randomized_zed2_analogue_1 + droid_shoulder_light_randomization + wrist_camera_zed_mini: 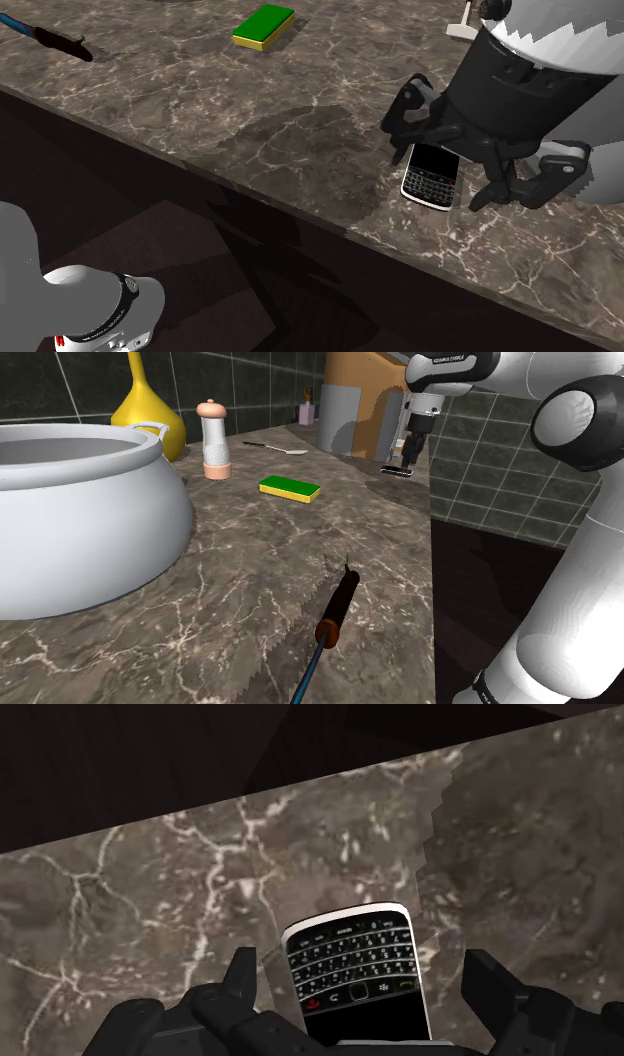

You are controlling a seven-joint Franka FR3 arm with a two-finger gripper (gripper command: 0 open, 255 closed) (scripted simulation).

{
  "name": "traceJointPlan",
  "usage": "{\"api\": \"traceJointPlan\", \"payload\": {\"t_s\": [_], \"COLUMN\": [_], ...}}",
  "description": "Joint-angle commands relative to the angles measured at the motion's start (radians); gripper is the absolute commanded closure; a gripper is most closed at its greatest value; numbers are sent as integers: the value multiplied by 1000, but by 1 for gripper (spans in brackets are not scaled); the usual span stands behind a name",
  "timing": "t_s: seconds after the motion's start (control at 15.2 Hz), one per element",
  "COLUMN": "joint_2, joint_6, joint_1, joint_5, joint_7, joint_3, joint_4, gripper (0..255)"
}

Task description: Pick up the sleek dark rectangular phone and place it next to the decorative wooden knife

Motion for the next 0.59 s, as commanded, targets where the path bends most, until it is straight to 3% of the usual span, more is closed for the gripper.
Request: {"api": "traceJointPlan", "payload": {"t_s": [0.0, 0.53], "joint_2": [-4, -10], "joint_6": [28, 64], "joint_1": [1, 3], "joint_5": [-2, -5], "joint_7": [-1, 1], "joint_3": [0, 2], "joint_4": [-31, -73], "gripper": [0, 0]}}
